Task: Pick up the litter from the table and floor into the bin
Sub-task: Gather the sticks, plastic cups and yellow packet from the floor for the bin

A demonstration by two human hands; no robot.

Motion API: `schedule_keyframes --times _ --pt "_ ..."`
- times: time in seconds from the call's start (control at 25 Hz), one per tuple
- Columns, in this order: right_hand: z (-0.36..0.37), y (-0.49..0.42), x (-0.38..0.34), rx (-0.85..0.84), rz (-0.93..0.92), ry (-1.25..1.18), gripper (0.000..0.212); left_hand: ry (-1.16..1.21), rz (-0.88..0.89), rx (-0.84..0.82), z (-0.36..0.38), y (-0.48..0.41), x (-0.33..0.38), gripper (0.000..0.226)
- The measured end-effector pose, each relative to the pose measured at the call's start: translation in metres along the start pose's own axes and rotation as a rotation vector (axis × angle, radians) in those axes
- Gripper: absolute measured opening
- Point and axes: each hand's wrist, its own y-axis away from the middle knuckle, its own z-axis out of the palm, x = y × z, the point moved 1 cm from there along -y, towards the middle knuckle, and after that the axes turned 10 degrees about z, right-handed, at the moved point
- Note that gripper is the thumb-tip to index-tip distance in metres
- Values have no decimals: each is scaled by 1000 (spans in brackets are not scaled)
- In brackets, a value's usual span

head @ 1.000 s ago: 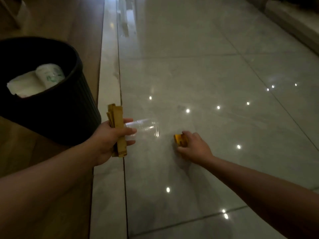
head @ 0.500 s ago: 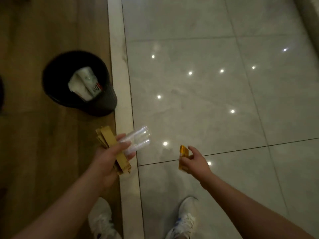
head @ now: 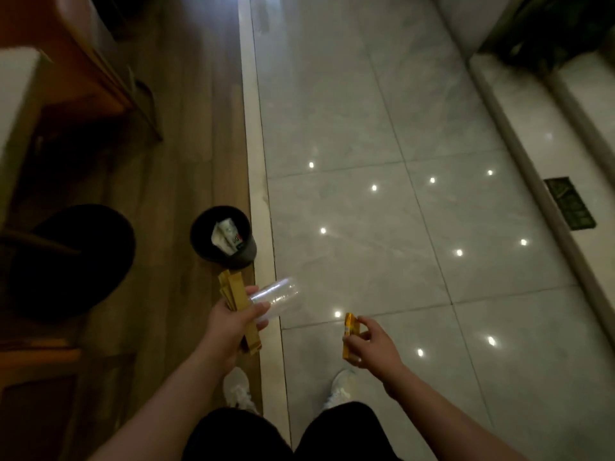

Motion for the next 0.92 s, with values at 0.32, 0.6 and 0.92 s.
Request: schedule_keyframes --times 0.32,0.6,0.92 --pt "-73 44 -51 -1 -68 20 46 205 112 73 27 52 31 41" --pt "-68 4 -162 -38 -119 211 56 333 110 161 25 -14 68 38" --pt "-41 -35 -317 2 -109 426 58 464 62 195 -10 -114 137 42"
